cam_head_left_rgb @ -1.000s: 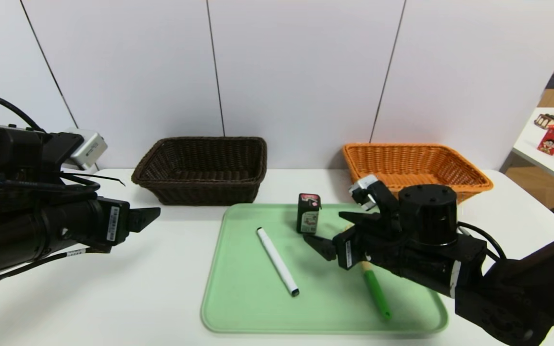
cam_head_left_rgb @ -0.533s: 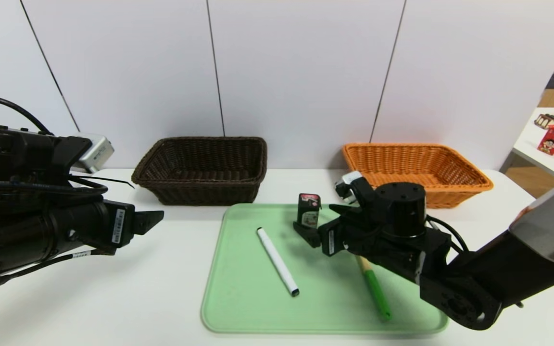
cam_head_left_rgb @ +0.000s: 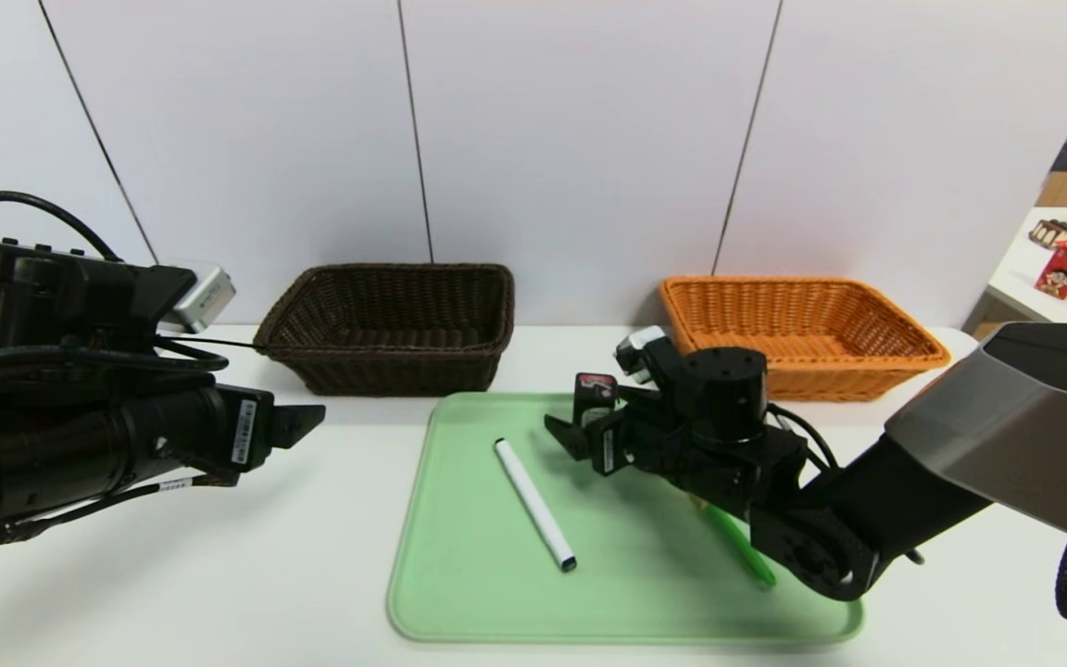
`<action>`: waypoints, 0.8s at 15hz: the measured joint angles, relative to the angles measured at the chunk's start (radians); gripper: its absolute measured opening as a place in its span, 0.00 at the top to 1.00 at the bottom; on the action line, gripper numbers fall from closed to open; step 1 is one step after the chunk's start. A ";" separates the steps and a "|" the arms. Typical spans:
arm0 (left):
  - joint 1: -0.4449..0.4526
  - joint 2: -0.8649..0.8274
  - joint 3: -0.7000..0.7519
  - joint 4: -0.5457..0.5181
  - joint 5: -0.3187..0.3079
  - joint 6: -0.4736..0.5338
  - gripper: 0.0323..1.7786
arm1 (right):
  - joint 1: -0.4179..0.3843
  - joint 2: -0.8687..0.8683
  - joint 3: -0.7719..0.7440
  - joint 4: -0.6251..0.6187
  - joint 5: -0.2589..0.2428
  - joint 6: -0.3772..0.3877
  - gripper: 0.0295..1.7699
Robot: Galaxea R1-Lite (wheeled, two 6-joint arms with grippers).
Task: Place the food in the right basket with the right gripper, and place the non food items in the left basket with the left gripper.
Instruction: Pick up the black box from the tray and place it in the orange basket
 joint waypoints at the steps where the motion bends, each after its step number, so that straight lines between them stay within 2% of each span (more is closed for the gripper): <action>1: 0.000 0.003 0.002 -0.001 0.000 -0.001 0.05 | -0.001 0.010 -0.006 0.000 0.000 0.001 0.08; 3: 0.000 0.008 0.003 -0.001 0.000 -0.001 0.05 | -0.002 0.021 -0.011 -0.001 0.001 0.001 0.28; 5: 0.000 0.010 0.004 -0.001 -0.001 -0.001 0.05 | -0.002 0.026 -0.014 -0.001 0.001 0.007 0.44; 6: 0.000 0.011 0.006 -0.002 -0.001 -0.001 0.05 | -0.001 0.027 -0.014 -0.001 0.001 0.007 0.48; 9: -0.002 0.012 0.009 -0.002 -0.002 -0.001 0.05 | 0.001 0.026 -0.012 0.000 -0.001 0.009 0.51; 11: -0.003 0.012 0.010 -0.002 -0.002 -0.001 0.05 | 0.007 0.020 -0.006 0.011 -0.003 0.010 0.59; 12: -0.004 0.012 0.010 -0.001 -0.002 -0.001 0.05 | 0.010 0.017 -0.004 0.014 -0.006 0.010 0.59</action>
